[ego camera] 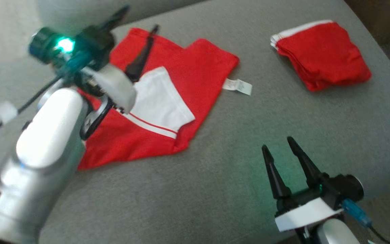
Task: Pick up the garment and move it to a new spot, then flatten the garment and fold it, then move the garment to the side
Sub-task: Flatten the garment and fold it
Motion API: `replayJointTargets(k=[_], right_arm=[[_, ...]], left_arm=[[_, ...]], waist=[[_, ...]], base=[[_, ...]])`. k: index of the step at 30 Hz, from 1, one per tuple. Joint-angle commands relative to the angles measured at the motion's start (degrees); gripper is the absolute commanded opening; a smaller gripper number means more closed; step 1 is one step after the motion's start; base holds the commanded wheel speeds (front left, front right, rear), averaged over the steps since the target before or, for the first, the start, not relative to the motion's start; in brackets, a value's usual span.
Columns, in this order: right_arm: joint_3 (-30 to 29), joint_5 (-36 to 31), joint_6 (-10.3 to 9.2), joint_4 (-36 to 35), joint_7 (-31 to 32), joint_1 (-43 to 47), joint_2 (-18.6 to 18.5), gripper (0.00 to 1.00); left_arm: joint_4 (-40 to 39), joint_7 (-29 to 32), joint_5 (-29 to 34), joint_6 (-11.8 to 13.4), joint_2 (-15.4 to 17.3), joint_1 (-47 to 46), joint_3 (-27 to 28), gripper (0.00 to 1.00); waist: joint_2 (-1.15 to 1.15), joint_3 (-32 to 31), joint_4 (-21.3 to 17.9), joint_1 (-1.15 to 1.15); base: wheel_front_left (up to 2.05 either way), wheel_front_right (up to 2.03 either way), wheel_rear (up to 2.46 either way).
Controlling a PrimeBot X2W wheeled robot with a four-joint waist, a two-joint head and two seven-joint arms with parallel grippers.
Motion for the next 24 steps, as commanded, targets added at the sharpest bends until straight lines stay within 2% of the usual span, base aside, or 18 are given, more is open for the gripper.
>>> replayJointTargets(k=[1, 4, 5, 8, 14, 18, 24], right_arm=[[2.0, 0.8, -0.05, -2.1, -0.2, -2.9, 0.4, 1.0], [2.5, 1.2, -0.05, -2.3, -0.2, -4.2, 0.8, 1.0], [2.5, 1.2, -0.05, -2.3, -0.2, -4.2, 0.8, 1.0], [2.7, 1.7, -0.05, -2.3, -0.2, -5.0, 1.1, 1.0], [3.6, 3.6, -0.05, -2.4, -0.2, -5.8, 1.3, 1.0], [4.5, 4.9, -0.05, -2.6, -0.2, -6.6, 1.3, 1.0], [5.3, 6.2, -0.05, -2.8, -0.2, -7.8, 1.3, 1.0]], left_arm=[[0.3, 2.5, -5.5, -0.3, 3.8, -6.7, -3.5, 1.0], [3.2, 4.7, -11.7, -0.3, 6.6, -12.2, -10.8, 1.0], [3.2, 4.7, -11.7, -0.3, 6.6, -12.2, -10.8, 1.0], [5.9, 7.0, -18.0, -0.3, 9.1, -15.9, -17.2, 1.0], [7.9, 11.4, -28.3, -0.3, 15.7, -19.9, -29.4, 1.0], [9.8, 12.0, -32.0, -0.3, 18.6, -22.8, -33.9, 1.0], [13.8, 12.4, -34.1, -0.3, 19.6, -26.8, -39.4, 1.0]], waist=[[0.0, 4.6, -4.2, -0.01], [0.0, 6.9, -6.0, -0.01], [0.0, 6.9, -6.0, -0.01], [0.0, 8.5, -7.5, -0.01], [0.0, 10.5, -9.8, -0.01], [0.0, 11.8, -11.0, -0.01], [0.0, 13.8, -12.2, -0.01]], base=[[0.0, 0.0, 0.0], [0.0, 0.0, 0.0], [0.0, 0.0, 0.0], [0.0, 0.0, 0.0], [0.0, 0.0, 0.0], [0.0, 0.0, 0.0], [0.0, 0.0, 0.0]])
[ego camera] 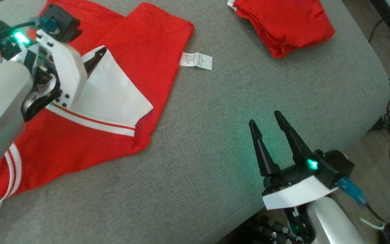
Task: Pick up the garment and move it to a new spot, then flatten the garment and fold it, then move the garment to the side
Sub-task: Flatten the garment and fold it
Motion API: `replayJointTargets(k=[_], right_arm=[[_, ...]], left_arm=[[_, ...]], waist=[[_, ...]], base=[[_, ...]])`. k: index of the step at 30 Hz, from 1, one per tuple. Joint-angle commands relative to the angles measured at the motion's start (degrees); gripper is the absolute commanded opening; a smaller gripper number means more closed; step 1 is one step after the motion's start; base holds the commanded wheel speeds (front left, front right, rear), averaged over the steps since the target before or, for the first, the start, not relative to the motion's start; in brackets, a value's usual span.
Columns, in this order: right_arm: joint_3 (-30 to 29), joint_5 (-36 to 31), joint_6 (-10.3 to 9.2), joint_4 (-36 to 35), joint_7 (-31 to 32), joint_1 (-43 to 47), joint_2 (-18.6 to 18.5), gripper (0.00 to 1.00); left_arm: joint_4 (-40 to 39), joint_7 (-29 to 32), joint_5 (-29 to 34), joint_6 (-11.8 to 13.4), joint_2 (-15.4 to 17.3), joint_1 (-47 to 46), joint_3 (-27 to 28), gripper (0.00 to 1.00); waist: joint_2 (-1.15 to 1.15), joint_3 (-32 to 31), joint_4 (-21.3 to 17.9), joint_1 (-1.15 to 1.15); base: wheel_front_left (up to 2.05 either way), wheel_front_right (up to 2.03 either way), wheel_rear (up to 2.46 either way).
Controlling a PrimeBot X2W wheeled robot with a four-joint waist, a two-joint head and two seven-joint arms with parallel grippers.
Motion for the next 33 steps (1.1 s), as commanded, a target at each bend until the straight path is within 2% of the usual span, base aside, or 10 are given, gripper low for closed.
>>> replayJointTargets(k=[1, 5, 10, 11, 12, 13, 17, 25, 30, 33], right_arm=[[1.3, 0.4, -0.05, -1.8, -0.2, -0.8, -0.1, 1.0], [1.2, 0.7, -0.05, -1.8, -0.2, -0.8, -0.1, 1.0], [0.8, 0.6, -0.05, -1.7, -0.2, -0.9, -0.1, 1.0], [0.8, 0.6, -0.05, -1.6, -0.2, -1.0, -0.1, 1.0], [0.7, 0.5, -0.05, -1.6, -0.2, -1.0, -0.1, 1.0], [0.8, 0.5, -0.05, -1.6, -0.2, -1.2, -0.1, 1.0], [0.9, 0.4, -0.05, -1.6, -0.2, -1.4, -0.1, 1.0], [0.5, 0.2, -0.05, -1.2, -0.2, -1.0, -0.1, 1.0], [0.0, -0.7, -0.05, -0.8, -0.2, -0.4, -0.1, 1.0], [-0.3, -1.4, -0.05, -0.6, -0.2, 0.2, -0.1, 1.0]], left_arm=[[-0.1, 0.1, -1.0, 0.1, 1.8, -3.1, 1.5, 1.0], [0.6, 1.0, -3.2, 0.1, 2.0, -3.4, -0.6, 1.0], [-0.4, -0.6, -2.4, 0.1, 2.5, -4.0, -1.9, 1.0], [-0.6, -1.0, -2.4, 0.1, 2.5, -4.0, -2.0, 0.96], [-0.9, -1.4, -2.2, 0.1, 2.5, -4.0, -2.1, 0.81], [-1.1, -1.7, -2.0, 0.1, 2.5, -4.1, -2.2, 0.55], [-2.1, -2.2, -2.2, 0.1, 2.3, -4.0, -2.3, 0.0], [-8.7, -3.3, 0.8, 0.1, 2.6, -1.9, -2.4, 0.0], [-14.0, -5.1, 5.7, 0.1, 3.0, 0.0, -2.4, 0.0], [-17.8, -6.6, 6.2, 0.1, 2.7, 2.2, -2.4, 0.0]], waist=[[0.0, 0.6, -0.5, -0.01], [0.0, 0.9, -0.9, -0.01], [0.0, 0.9, -0.7, -0.01], [0.0, 0.9, -0.5, -0.01], [0.0, 0.9, -0.4, -0.01], [0.0, 0.9, -0.3, -0.01], [0.0, 1.0, 0.1, -0.01], [0.0, -0.1, 1.0, -0.01], [0.0, -2.8, 2.4, -0.01], [0.0, -4.7, 3.5, -0.01]], base=[[0.0, 0.0, 0.0], [0.0, 0.0, 0.0], [0.0, 0.0, 0.0], [0.0, 0.0, 0.0], [0.0, 0.0, 0.0], [0.0, 0.0, 0.0], [0.0, 0.0, 0.0], [0.0, 0.0, 0.0], [0.0, 0.0, 0.0], [0.0, 0.0, 0.0]])
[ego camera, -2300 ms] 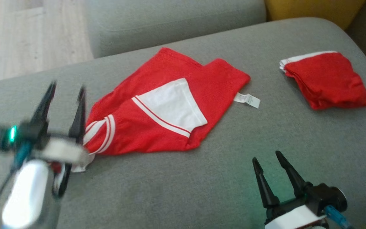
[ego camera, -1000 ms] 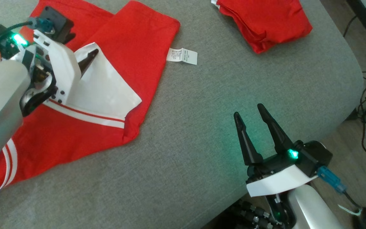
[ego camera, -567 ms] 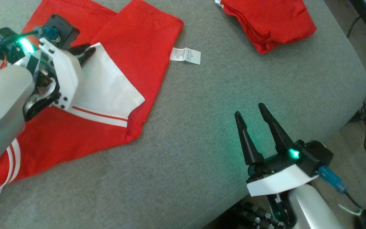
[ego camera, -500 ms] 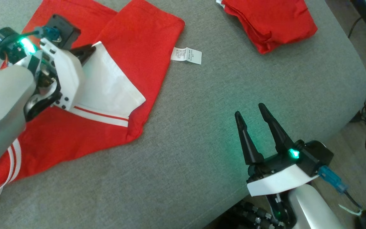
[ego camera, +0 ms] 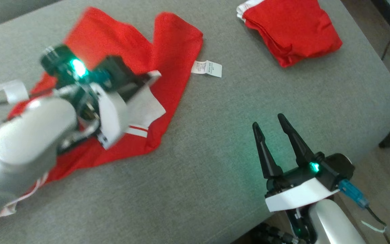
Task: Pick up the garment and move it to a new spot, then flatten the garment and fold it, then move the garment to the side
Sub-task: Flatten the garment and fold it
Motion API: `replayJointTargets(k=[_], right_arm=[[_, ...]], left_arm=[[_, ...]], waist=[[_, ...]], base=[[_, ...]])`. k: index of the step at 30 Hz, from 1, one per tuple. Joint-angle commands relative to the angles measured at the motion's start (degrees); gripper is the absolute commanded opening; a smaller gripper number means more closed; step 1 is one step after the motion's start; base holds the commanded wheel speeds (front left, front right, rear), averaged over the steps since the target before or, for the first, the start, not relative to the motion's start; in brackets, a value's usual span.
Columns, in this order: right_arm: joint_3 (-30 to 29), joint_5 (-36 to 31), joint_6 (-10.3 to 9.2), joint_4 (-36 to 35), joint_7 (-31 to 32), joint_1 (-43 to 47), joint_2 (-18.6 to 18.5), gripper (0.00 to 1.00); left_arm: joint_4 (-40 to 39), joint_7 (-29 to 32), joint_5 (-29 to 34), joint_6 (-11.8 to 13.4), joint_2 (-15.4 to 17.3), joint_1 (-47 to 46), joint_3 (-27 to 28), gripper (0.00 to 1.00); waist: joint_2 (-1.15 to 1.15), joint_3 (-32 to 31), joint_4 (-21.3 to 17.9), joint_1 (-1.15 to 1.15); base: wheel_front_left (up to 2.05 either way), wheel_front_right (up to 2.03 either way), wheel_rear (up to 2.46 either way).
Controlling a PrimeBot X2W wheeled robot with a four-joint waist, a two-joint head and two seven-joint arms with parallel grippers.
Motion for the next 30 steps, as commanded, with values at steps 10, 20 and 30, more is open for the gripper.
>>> replayJointTargets(k=[10, 20, 30], right_arm=[[-0.5, -3.2, -0.05, -0.7, -0.2, 2.9, -0.2, 1.0], [0.7, -4.0, -0.05, -0.5, -0.2, 2.9, -0.3, 1.0], [0.0, -4.0, -0.05, 0.1, -0.2, 2.3, -0.2, 1.0]], left_arm=[[-18.4, 1.9, -2.6, 0.1, 1.9, 6.8, 2.5, 0.0], [-17.1, 1.7, -4.0, 0.1, 1.2, 3.2, 2.5, 0.0], [2.8, -11.9, 5.0, 3.9, -4.0, 8.0, 3.5, 1.0]], waist=[[0.0, -6.7, 6.2, 0.01], [0.0, -7.1, 9.5, 0.01], [0.0, -5.3, 9.1, 0.01]], base=[[0.0, 0.0, 0.0], [0.0, 0.0, 0.0], [0.0, 0.0, 0.0]])
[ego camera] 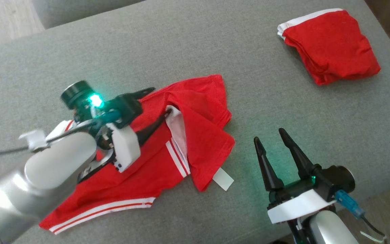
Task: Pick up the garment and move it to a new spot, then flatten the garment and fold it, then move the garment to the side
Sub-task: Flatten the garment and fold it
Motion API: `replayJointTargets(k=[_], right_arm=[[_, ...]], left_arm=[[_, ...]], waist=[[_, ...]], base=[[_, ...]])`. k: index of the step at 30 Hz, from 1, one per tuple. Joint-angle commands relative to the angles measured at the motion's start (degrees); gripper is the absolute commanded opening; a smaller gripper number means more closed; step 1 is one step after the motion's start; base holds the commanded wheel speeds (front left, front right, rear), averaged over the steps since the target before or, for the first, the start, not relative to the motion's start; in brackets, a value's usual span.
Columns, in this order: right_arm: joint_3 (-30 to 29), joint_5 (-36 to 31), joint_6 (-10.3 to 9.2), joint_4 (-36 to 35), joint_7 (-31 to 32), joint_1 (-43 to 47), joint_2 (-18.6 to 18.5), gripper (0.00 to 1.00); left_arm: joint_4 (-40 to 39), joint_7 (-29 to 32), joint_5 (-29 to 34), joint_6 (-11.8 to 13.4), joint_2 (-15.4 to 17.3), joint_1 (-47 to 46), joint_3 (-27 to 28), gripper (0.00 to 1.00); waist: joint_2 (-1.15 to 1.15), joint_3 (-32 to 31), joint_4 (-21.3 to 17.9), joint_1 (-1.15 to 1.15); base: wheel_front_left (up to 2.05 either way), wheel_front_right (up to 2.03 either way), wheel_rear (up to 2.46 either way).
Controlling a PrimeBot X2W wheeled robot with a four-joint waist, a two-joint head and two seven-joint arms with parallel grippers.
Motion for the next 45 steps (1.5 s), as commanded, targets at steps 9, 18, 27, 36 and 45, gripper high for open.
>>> replayJointTargets(k=[9, 18, 27, 36, 45], right_arm=[[0.0, -0.9, -0.05, -1.1, -0.2, 1.4, -0.2, 1.0], [0.2, -1.2, -0.05, -0.9, -0.2, 2.4, -1.3, 1.0], [0.9, -1.1, -0.05, -0.2, -0.2, 2.6, -1.8, 1.0], [1.3, -0.7, -0.05, 0.2, -0.2, 2.3, -1.5, 1.0], [0.9, -0.7, -0.05, 0.2, -0.2, 2.4, -1.2, 1.0]], left_arm=[[-0.9, -11.5, -0.6, 13.7, -0.9, 10.2, 6.0, 1.0], [-1.9, -15.5, -2.6, 23.1, -9.3, 19.4, 7.0, 1.0], [2.7, -16.1, 10.1, 23.5, -13.1, 13.3, 3.2, 1.0], [10.0, -12.6, 22.9, 19.1, -15.6, 10.0, 2.1, 1.0], [14.0, -11.7, 24.4, 18.9, -15.3, 8.7, 2.2, 0.93]], waist=[[0.0, -2.7, 2.8, -0.01], [0.0, -3.4, 6.9, -0.01], [0.0, -4.2, 7.4, -0.01], [0.0, -4.2, 5.5, -0.01], [0.0, -3.8, 4.1, -0.01]], base=[[0.0, 0.0, 0.0], [0.0, 0.0, 0.0], [0.0, 0.0, 0.0], [0.0, 0.0, 0.0], [0.0, 0.0, 0.0]])
